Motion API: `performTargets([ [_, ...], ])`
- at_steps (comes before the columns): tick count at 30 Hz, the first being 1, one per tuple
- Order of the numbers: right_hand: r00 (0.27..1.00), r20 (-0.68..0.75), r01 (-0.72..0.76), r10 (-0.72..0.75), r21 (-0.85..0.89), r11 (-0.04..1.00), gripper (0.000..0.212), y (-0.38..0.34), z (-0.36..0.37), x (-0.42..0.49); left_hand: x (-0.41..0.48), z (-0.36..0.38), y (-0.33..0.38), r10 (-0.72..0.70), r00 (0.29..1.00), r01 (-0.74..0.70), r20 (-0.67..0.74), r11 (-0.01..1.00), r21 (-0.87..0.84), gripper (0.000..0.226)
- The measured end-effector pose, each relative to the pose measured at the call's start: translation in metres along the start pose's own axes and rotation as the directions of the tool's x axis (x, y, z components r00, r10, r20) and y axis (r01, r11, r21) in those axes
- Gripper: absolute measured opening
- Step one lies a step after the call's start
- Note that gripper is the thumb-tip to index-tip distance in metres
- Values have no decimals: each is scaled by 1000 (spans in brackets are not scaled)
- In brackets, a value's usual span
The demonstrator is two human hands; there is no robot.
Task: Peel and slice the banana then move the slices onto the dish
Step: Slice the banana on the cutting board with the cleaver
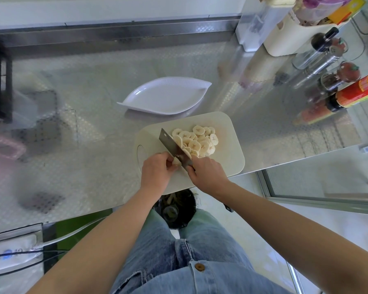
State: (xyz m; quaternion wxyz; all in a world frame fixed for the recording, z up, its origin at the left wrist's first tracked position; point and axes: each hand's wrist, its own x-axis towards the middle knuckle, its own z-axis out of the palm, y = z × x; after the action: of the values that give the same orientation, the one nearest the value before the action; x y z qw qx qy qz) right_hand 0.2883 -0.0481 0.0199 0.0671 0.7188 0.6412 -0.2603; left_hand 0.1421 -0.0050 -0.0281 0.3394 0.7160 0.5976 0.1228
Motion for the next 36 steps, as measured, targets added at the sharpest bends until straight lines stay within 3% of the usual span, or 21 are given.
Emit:
performTargets([
  [10, 997, -61, 39, -38, 15, 999, 28, 5, -6, -8, -7, -1, 4, -22, 1000, 21, -23, 999, -44, 23],
  [14, 995, -91, 52, -49, 35, 998, 27, 4, -12, -13, -16, 0, 8, -206, 979, 199, -15, 961, -193, 14],
  [17, 995, -78, 57, -56, 18, 998, 26, 2, -15, -15, -17, 6, 8, -365, 930, 348, 35, 849, -397, 5],
  [20, 997, -59, 53, -52, 0, 999, 26, 0, -16, -13, -15, 10, 9, -426, 902, 402, 72, 768, -499, 3],
  [24, 998, -47, 50, -51, -17, 999, 24, -1, -17, -12, -15, 11, 11, -443, 893, 405, 74, 725, -556, 4],
  [36, 1000, -11, 0, 0, 3, 1000, 22, -11, -6, -3, -15, 12, 11, -428, 900, 395, 76, 731, -556, 5],
])
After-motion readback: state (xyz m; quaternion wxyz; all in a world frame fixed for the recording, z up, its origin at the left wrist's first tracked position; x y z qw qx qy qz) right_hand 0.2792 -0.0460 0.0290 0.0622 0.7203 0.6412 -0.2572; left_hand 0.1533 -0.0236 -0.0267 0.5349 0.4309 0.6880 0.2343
